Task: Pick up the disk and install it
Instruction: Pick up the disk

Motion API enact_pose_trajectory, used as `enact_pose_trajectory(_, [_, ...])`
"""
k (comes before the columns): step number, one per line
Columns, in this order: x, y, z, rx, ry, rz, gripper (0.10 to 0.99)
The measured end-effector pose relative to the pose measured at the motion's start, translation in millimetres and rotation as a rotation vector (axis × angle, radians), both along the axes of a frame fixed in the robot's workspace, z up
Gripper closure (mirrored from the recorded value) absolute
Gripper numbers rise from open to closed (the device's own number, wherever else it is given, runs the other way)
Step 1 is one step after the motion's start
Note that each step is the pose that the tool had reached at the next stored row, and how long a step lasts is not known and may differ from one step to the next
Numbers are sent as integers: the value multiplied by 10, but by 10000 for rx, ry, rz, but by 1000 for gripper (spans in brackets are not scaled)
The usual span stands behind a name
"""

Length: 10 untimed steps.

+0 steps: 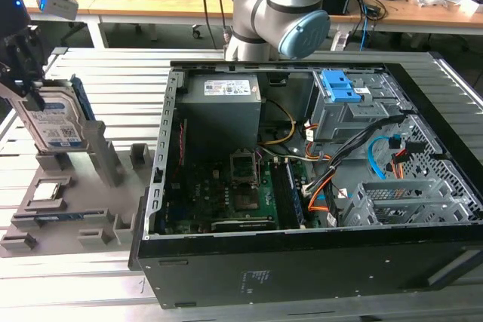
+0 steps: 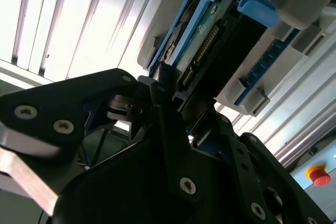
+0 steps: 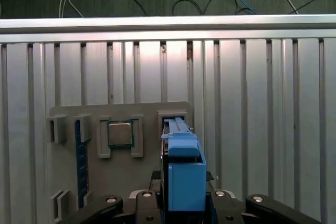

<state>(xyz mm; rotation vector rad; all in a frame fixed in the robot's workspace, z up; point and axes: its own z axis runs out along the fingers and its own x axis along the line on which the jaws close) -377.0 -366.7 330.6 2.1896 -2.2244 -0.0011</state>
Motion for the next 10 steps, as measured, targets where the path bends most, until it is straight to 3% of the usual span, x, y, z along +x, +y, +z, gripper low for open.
enact_pose_trajectory(10, [4,0,167,1,-1,0,722])
